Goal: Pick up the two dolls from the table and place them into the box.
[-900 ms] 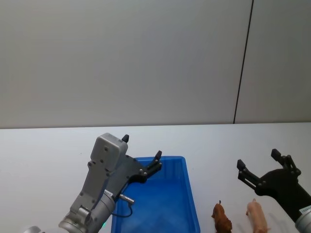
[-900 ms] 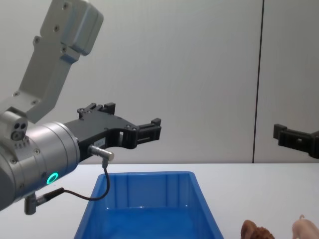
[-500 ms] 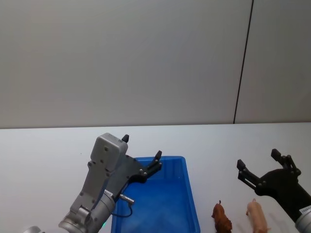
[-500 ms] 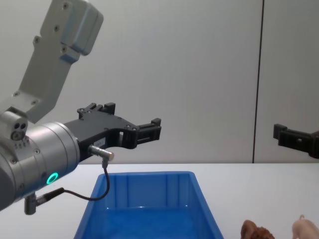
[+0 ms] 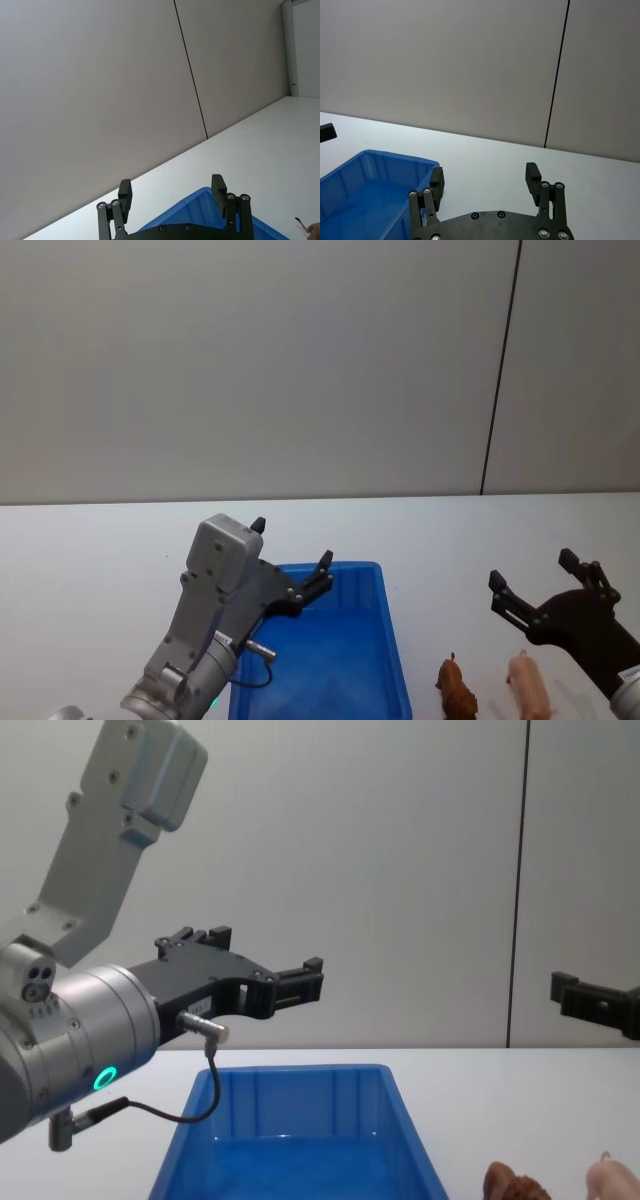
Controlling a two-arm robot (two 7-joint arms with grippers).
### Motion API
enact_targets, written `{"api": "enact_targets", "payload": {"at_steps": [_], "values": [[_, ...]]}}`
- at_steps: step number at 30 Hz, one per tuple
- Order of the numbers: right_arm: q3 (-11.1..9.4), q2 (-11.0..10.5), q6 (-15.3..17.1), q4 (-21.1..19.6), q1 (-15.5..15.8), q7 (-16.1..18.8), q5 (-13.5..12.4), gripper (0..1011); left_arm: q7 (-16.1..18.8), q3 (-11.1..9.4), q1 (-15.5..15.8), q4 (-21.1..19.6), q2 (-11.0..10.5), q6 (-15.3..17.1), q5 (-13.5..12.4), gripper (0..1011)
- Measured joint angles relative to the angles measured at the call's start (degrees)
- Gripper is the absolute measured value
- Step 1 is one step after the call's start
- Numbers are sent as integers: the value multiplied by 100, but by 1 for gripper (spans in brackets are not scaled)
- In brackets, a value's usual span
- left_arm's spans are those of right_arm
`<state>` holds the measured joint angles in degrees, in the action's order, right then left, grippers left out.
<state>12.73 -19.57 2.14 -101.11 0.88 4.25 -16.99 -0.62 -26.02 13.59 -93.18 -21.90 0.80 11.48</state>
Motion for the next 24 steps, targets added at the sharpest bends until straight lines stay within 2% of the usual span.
{"api": "enact_targets", "payload": {"at_steps": [14,24], "values": [[-166,-271,444,67,150,321,-314,1001,0,0,0,0,0,0,0,1002],[-214,-438,855,140,293,462,-307,1001,0,0,0,0,0,0,0,1002]]}}
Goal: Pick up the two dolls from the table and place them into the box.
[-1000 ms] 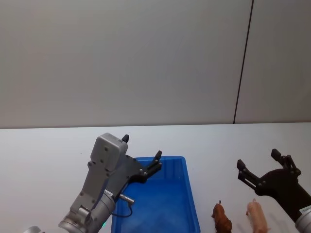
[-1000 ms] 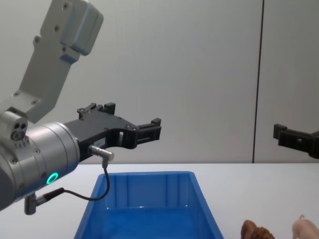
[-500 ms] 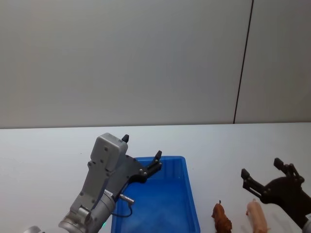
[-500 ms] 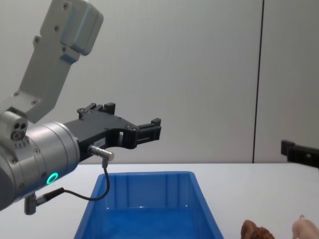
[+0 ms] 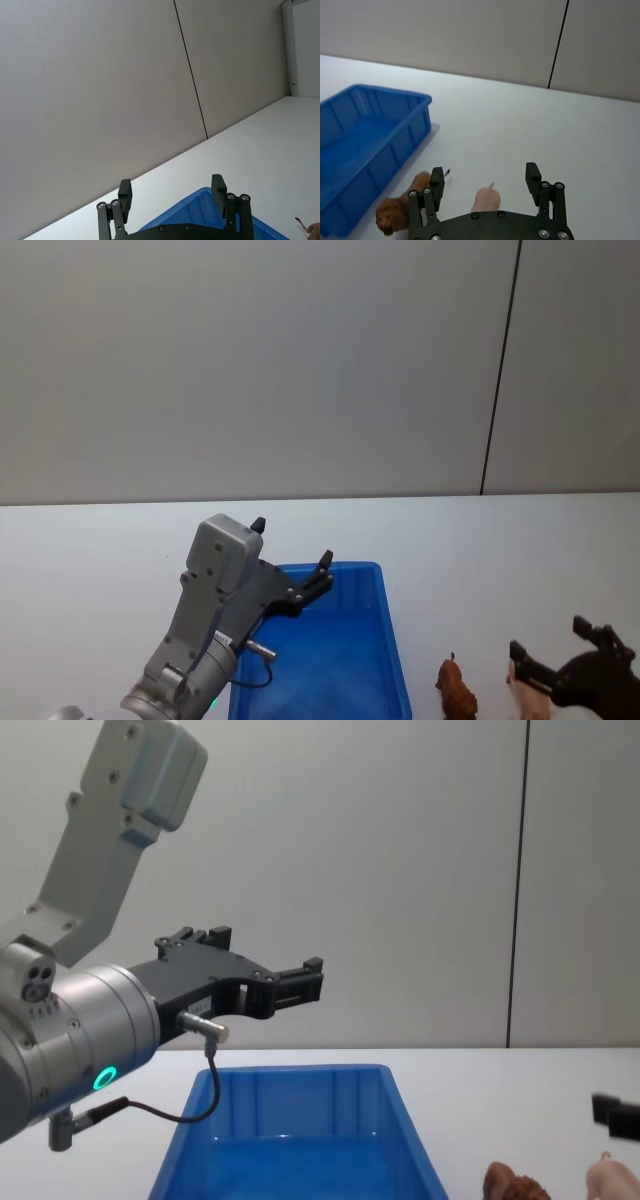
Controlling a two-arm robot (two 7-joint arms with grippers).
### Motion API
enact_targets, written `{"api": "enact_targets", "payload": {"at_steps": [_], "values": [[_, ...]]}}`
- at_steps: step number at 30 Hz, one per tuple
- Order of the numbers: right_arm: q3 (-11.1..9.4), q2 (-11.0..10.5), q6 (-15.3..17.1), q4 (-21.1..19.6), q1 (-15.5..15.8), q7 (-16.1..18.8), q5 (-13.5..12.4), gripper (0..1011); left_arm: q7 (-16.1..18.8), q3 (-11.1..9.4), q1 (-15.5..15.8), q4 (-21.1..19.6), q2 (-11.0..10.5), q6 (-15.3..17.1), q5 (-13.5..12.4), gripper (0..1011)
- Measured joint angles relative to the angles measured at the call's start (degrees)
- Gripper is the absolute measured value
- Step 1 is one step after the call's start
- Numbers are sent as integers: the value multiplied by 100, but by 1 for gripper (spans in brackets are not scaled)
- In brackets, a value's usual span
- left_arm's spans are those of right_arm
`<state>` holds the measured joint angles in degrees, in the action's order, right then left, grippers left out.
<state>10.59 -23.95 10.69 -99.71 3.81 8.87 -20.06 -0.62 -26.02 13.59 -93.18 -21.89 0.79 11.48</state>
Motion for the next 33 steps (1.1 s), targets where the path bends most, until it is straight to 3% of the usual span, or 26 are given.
{"api": "enact_targets", "payload": {"at_steps": [8,21,33], "values": [[48,-8,239,132,28,72,154,1001,0,0,0,0,0,0,0,1001],[167,156,582,496,-110,130,301,997,0,0,0,0,0,0,0,1001],[220,292,793,790,-249,139,296,702,0,0,0,0,0,0,0,1002]]}}
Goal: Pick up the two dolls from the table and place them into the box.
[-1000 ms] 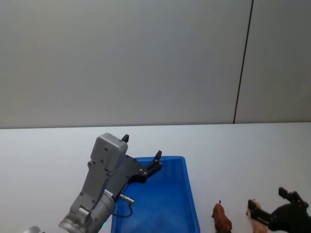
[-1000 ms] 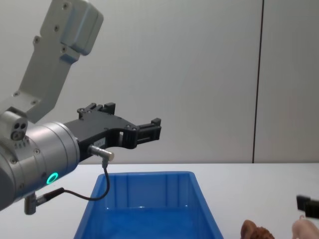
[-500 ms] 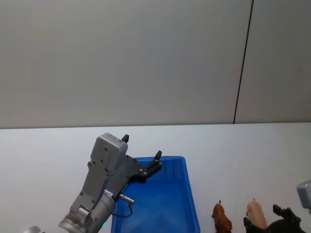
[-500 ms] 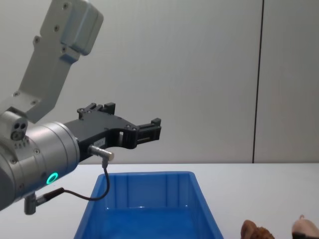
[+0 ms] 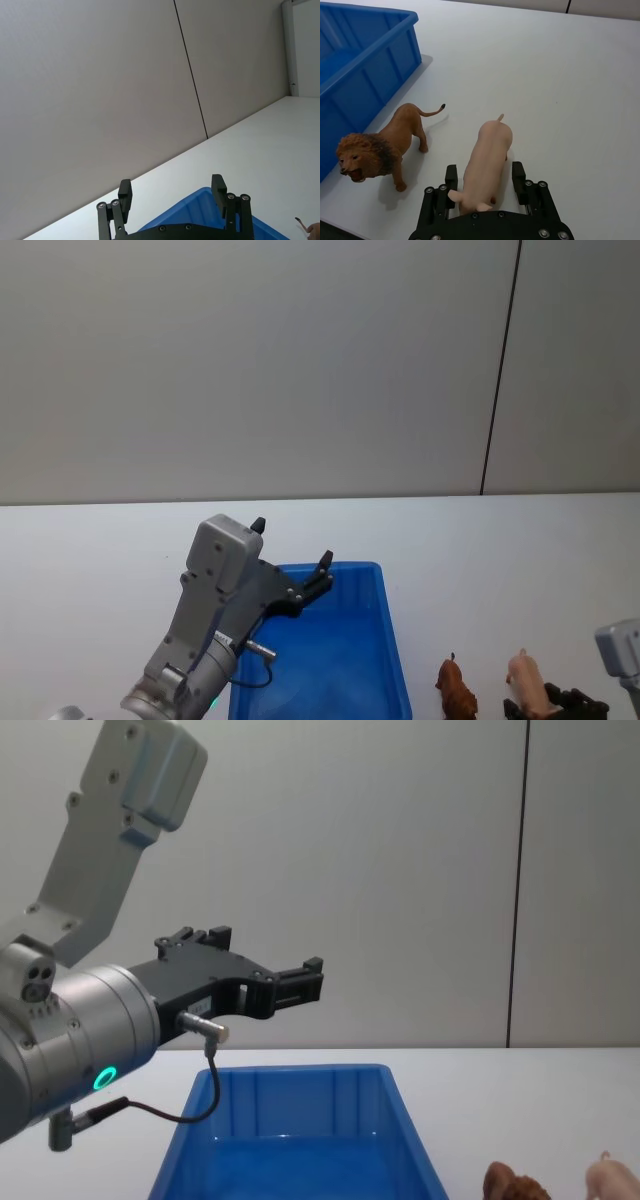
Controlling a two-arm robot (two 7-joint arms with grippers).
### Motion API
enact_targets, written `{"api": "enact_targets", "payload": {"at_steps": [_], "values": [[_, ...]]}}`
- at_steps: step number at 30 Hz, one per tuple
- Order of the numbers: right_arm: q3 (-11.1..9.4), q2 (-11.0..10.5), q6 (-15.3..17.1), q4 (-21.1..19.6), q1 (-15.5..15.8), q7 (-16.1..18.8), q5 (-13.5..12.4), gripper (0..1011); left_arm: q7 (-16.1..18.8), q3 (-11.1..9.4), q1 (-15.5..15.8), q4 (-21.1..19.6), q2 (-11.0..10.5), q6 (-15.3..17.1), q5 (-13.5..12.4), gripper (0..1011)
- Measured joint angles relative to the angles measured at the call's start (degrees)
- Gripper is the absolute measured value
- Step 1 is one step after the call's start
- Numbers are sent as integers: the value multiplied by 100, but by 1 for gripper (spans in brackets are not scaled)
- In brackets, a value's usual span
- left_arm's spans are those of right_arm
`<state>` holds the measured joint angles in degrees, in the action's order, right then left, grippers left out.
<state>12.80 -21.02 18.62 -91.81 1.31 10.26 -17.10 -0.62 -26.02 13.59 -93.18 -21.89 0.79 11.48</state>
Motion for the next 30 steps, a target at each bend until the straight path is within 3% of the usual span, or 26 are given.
{"api": "enact_targets", "payload": {"at_steps": [10,21,30], "values": [[-2,40,-24,102,-59,-9,-3,379,0,0,0,0,0,0,0,1001],[-43,41,-347,17,-142,-62,146,362,0,0,0,0,0,0,0,1001],[-62,67,-528,-180,-372,226,263,362,0,0,0,0,0,0,0,1002]]}}
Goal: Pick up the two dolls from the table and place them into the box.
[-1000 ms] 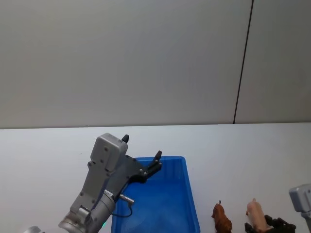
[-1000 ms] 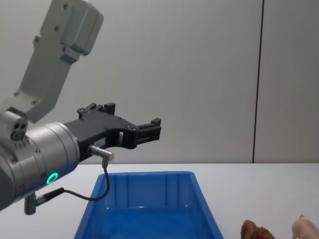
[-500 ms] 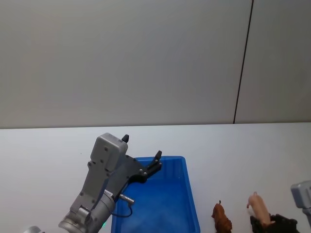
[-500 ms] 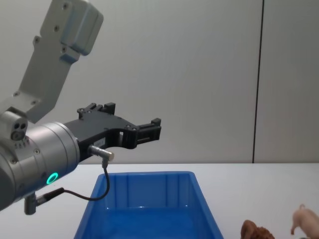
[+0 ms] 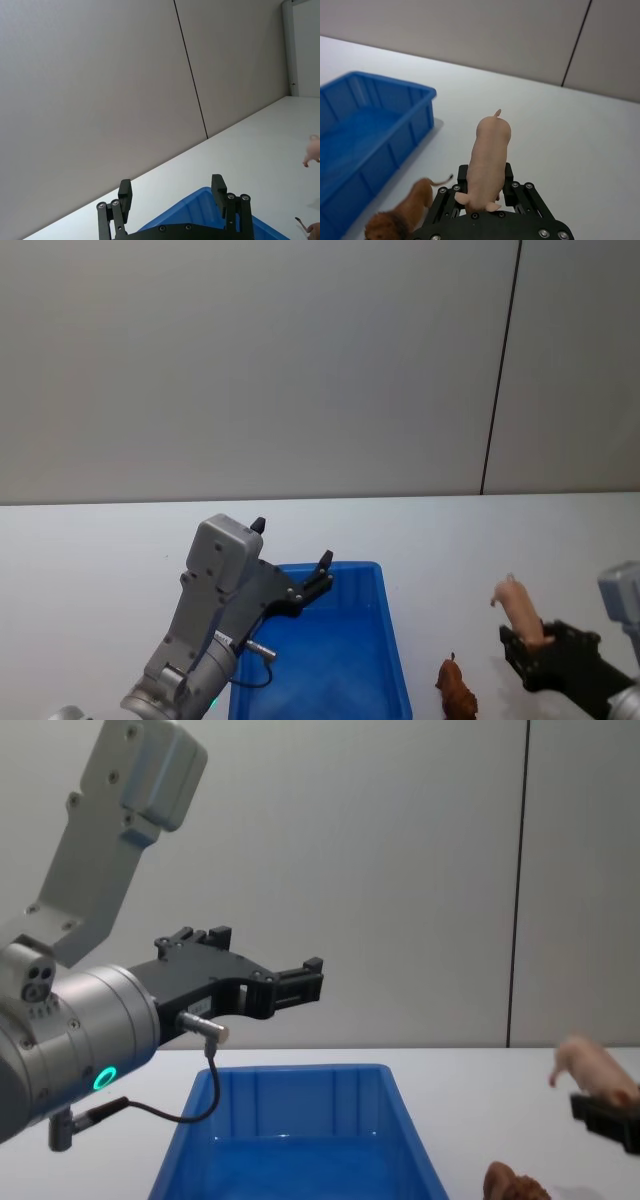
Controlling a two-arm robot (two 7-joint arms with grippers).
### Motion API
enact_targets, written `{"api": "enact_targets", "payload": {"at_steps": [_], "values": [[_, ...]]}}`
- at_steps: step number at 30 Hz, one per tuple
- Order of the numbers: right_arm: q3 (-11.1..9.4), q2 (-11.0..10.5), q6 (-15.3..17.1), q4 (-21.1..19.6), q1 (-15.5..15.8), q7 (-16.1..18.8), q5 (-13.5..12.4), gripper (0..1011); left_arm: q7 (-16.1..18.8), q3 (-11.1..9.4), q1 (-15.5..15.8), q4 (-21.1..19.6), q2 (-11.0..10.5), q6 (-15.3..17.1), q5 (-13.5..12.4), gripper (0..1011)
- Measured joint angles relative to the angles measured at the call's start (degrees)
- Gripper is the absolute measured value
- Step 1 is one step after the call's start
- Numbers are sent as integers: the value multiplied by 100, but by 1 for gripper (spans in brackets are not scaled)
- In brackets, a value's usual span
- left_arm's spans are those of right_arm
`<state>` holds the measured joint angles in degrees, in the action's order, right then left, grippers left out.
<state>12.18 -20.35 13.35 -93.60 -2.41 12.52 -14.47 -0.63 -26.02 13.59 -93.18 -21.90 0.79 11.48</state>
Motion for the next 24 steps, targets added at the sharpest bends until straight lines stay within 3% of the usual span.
{"api": "enact_targets", "payload": {"at_steps": [11,24], "values": [[78,175,105,-31,-503,679,94,362,0,0,0,0,0,0,0,1002],[367,614,582,398,-1236,1605,228,362,0,0,0,0,0,0,0,1001]]}}
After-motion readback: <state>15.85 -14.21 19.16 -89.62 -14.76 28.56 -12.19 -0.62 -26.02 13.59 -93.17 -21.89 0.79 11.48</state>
